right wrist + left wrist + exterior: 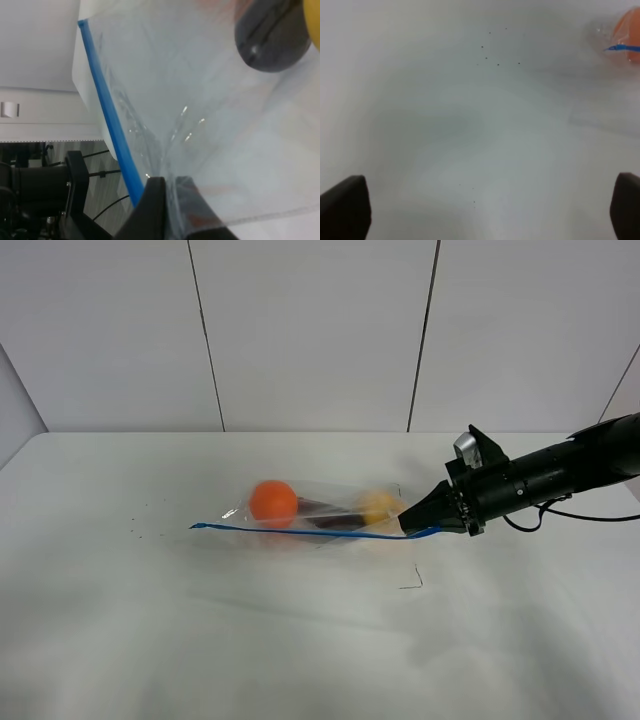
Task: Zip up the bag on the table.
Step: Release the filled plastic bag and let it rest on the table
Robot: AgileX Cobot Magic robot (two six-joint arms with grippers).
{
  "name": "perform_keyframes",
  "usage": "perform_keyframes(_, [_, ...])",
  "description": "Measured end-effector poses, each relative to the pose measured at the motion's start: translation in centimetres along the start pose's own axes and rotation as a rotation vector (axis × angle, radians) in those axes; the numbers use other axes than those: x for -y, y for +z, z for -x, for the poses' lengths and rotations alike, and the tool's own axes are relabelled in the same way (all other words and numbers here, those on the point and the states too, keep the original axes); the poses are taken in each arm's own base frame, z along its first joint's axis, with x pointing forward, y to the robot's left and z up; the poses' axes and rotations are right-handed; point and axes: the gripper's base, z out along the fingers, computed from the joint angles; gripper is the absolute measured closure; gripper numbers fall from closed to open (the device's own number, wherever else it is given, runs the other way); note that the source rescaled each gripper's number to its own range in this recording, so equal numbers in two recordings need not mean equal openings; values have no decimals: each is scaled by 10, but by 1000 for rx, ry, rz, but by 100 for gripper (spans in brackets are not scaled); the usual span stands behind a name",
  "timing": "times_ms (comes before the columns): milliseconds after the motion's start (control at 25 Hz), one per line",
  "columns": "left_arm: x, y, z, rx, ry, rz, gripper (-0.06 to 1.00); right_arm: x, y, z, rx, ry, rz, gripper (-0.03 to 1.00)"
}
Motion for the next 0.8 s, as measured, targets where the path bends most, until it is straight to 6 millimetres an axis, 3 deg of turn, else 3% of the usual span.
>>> perform_keyframes(800, [0,0,0,1,-4,2,-6,0,0,0,0,0,0,97])
